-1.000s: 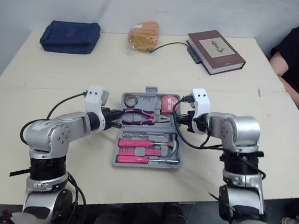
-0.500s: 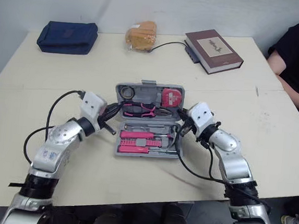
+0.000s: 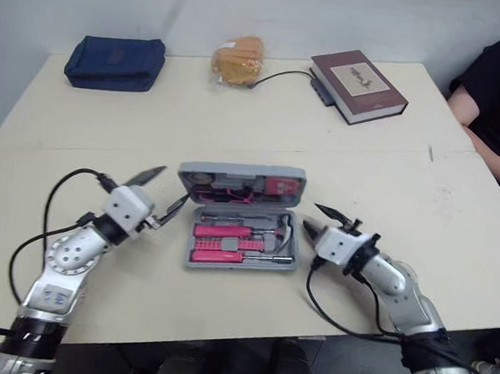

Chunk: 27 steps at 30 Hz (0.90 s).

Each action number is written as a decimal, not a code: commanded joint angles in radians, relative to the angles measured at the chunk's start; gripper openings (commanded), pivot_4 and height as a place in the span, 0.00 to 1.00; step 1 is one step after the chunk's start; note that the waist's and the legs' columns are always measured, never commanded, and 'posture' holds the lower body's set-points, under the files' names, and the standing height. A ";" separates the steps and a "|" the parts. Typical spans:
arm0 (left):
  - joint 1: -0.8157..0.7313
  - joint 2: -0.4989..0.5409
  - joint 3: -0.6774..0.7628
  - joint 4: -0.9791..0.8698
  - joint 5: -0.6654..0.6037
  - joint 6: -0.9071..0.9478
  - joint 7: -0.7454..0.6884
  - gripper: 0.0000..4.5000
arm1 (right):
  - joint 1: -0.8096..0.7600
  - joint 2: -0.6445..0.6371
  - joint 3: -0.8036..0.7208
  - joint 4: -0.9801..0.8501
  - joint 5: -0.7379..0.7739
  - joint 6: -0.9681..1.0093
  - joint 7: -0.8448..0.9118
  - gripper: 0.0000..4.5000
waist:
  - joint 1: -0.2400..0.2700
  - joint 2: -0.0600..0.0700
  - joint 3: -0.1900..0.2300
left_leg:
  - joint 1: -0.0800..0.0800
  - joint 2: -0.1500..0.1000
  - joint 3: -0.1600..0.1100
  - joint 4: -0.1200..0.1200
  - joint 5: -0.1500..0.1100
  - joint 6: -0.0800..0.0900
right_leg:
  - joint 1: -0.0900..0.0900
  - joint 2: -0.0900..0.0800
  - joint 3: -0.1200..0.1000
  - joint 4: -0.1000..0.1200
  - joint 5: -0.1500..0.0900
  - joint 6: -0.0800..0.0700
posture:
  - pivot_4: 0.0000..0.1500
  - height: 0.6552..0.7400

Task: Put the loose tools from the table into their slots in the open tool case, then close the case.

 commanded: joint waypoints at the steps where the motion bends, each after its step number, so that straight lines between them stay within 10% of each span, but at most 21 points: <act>1: 0.118 0.057 0.124 -0.054 -0.068 0.002 -0.055 1.00 | 0.069 -0.085 -0.073 0.022 -0.002 -0.024 -0.002 0.99 | 0.003 -0.001 0.000 | 0.000 0.000 0.000 0.000 0.000 0.000 | 0.000 0.000 0.000 0.000 0.000 0.000 | 1.00 1.00; 18: 0.171 0.070 0.222 -0.195 -0.354 0.309 -0.148 1.00 | 0.078 -0.090 -0.135 -0.095 0.243 0.156 0.165 0.99 | 0.011 -0.003 -0.001 | 0.009 0.004 -0.002 0.003 -0.007 0.002 | 0.014 -0.001 -0.002 -0.005 0.000 0.000 | 1.00 1.00; 27: -0.108 0.080 0.211 -0.323 -0.706 1.101 0.078 1.00 | -0.150 -0.070 -0.155 -0.404 0.801 1.176 0.298 0.99 | 0.009 -0.003 -0.001 | 0.009 0.005 -0.003 0.003 -0.007 0.001 | 0.014 -0.001 -0.002 0.000 0.000 0.000 | 1.00 1.00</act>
